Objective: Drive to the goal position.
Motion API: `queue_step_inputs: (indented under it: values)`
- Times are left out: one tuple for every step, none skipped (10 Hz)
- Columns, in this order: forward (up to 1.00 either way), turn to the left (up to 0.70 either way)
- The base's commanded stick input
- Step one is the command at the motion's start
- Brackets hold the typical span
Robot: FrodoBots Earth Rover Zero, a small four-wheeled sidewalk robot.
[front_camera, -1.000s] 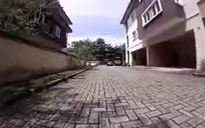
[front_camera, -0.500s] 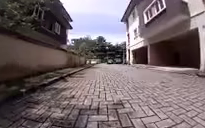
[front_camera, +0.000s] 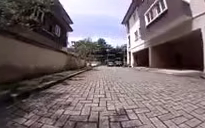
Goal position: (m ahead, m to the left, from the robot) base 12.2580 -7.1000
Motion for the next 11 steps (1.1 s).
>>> queue_step_inputs:
  values:
    - [0.5, 0.0]
    - [0.5, 0.0]
    - [0.5, 0.0]
    - [0.5, 0.0]
    - [0.5, 0.0]
    - [0.5, 0.0]
    - [0.5, 0.0]
    - [0.5, 0.0]
    - [0.5, 0.0]
    - [0.5, 0.0]
    - [0.5, 0.0]
